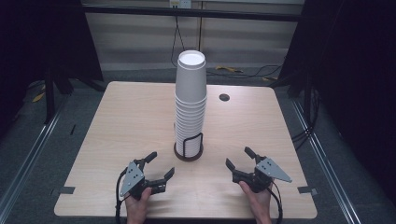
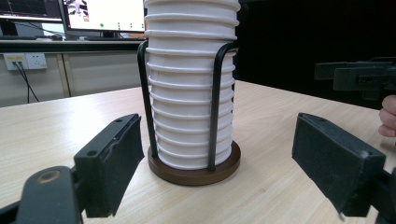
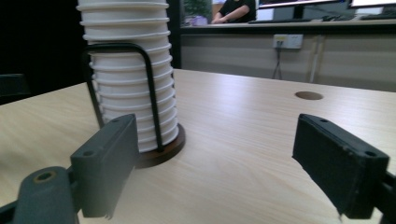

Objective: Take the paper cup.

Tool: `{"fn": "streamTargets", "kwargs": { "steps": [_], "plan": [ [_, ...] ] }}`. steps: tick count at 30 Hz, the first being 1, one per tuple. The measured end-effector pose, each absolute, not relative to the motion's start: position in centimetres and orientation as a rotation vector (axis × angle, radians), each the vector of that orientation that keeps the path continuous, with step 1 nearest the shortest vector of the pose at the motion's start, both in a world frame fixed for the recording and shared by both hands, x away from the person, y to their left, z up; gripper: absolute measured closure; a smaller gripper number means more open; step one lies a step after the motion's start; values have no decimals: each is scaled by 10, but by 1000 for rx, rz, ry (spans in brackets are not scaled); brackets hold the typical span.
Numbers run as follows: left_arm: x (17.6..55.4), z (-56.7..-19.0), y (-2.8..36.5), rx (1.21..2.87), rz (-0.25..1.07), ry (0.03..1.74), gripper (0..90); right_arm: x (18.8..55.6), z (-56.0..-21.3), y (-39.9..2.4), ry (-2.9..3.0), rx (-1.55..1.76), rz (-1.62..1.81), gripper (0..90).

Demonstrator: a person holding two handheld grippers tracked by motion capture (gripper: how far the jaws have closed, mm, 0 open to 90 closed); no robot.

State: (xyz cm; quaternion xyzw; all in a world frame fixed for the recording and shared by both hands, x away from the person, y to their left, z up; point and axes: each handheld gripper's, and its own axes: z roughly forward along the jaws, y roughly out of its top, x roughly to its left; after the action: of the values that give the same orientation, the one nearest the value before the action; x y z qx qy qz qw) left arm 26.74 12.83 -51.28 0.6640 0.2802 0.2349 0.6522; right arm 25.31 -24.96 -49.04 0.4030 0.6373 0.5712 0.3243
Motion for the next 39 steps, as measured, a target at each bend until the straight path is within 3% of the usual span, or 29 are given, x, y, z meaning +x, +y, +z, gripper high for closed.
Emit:
{"fn": "streamTargets", "kwargs": {
  "steps": [39],
  "plan": [
    [267, -513, 128, 1508, 530, 629, 161, 279, -420, -236, 1894, 994, 1577, 140]
  ]
}}
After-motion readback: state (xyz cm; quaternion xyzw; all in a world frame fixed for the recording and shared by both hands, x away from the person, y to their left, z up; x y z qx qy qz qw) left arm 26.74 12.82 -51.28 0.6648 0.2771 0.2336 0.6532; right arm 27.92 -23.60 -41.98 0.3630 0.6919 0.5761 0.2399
